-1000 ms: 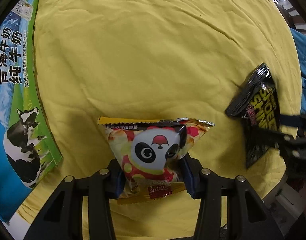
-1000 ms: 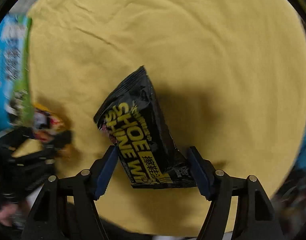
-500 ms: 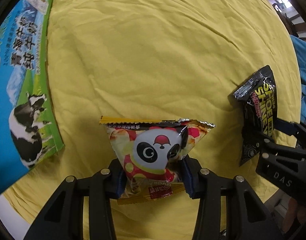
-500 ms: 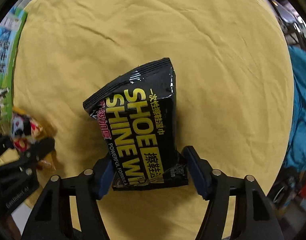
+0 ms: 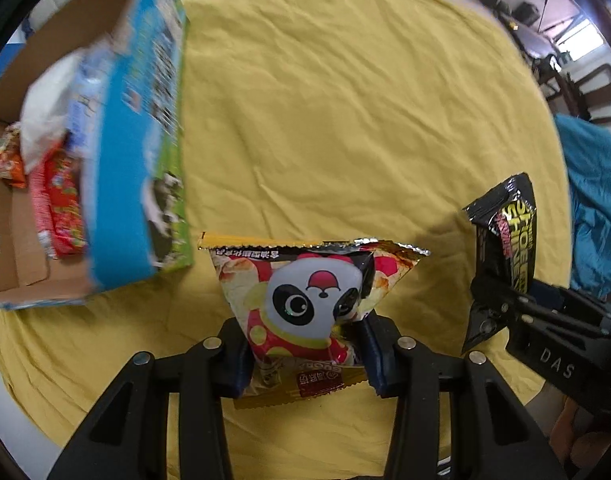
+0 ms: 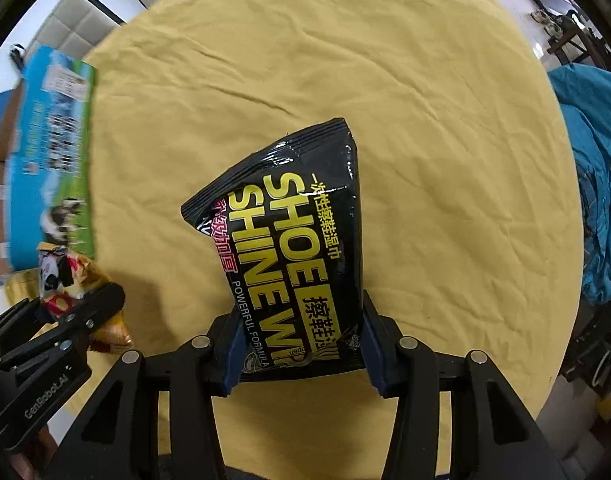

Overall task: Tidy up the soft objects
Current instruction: 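Carry both packets into the box and open both tools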

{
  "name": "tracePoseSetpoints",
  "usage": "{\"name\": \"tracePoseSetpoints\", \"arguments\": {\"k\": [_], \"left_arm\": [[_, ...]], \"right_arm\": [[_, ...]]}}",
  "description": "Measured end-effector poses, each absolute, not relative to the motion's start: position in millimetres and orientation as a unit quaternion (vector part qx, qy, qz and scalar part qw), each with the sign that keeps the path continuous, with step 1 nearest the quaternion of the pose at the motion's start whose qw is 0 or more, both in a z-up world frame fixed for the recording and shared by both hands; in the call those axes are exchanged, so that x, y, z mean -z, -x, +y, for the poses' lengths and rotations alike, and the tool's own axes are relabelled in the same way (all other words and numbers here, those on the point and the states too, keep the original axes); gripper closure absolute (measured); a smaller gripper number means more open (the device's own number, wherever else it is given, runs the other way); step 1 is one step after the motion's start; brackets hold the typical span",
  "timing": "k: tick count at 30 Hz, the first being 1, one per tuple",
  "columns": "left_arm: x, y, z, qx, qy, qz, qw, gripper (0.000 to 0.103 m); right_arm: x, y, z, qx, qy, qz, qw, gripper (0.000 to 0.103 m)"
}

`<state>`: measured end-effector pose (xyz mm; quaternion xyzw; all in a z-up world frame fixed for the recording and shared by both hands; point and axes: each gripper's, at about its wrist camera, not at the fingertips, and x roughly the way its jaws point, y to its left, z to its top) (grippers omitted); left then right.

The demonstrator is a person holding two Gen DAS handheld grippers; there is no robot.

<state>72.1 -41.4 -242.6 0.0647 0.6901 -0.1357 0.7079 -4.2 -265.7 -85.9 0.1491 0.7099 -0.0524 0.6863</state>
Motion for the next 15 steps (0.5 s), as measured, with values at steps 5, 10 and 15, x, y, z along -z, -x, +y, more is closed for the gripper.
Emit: {"name": "tracePoseSetpoints", "arguments": {"k": [5, 10, 15], "left_arm": [[197.7, -66.3, -24.5, 0.143, -0.049, 0.658, 0.738, 0.063], [145.5, -68.8, 6.9, 0.158, -0.023, 0.624, 0.765, 0.063], [96.2, -73.4, 46.6, 0.167, 0.001, 0.591, 0.789, 0.063]], "right_arm": [[55.2, -2.1, -292.8, 0.027, -0.146, 0.690, 0.709, 0.052], [8.0, 1.3, -269.9, 0.007, -0.138, 0.668, 0.732, 0.052], [-13.6, -20.0, -200.4, -0.019, -0.151, 0.645, 0.749, 0.052]]}}
